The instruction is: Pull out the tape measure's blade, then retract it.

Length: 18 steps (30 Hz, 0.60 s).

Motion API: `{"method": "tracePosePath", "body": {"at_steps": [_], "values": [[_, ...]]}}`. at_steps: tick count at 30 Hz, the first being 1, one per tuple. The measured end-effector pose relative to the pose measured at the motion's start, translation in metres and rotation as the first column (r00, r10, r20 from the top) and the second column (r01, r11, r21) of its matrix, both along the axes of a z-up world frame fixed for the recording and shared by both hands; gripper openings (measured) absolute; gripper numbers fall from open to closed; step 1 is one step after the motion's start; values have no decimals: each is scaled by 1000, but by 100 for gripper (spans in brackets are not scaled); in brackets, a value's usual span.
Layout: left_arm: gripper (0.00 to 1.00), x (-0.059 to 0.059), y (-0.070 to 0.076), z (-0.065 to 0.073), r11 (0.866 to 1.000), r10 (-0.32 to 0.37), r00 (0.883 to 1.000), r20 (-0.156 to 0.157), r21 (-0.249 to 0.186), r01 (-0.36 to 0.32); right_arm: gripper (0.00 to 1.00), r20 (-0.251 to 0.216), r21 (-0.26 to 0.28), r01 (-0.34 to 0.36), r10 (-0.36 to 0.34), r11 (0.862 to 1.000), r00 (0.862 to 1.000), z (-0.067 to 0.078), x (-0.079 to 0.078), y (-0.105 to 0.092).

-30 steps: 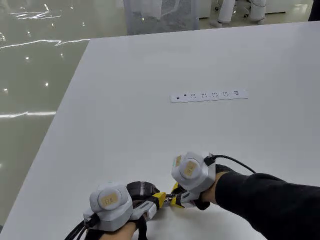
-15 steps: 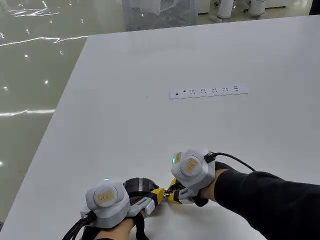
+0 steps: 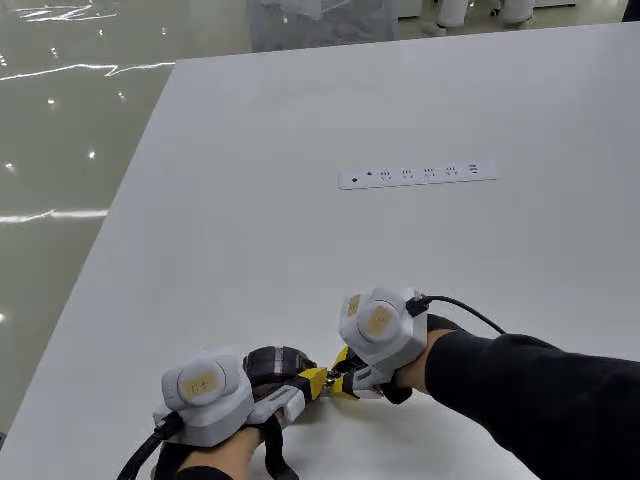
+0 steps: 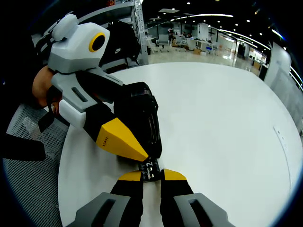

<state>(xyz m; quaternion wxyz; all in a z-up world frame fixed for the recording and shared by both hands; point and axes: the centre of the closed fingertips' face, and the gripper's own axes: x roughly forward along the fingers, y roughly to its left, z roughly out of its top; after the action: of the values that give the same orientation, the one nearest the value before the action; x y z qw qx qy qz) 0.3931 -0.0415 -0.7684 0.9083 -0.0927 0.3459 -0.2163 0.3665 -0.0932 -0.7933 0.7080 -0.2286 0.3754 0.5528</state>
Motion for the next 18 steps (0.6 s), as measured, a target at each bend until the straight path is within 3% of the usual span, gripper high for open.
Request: {"method": "tracePosePath", "body": {"at_steps": [18], "values": [[60,0,-1,0,1000,4,1000,1,0,-4,9,-3,26,12,-12,1000,1000,1,0,10]]}}
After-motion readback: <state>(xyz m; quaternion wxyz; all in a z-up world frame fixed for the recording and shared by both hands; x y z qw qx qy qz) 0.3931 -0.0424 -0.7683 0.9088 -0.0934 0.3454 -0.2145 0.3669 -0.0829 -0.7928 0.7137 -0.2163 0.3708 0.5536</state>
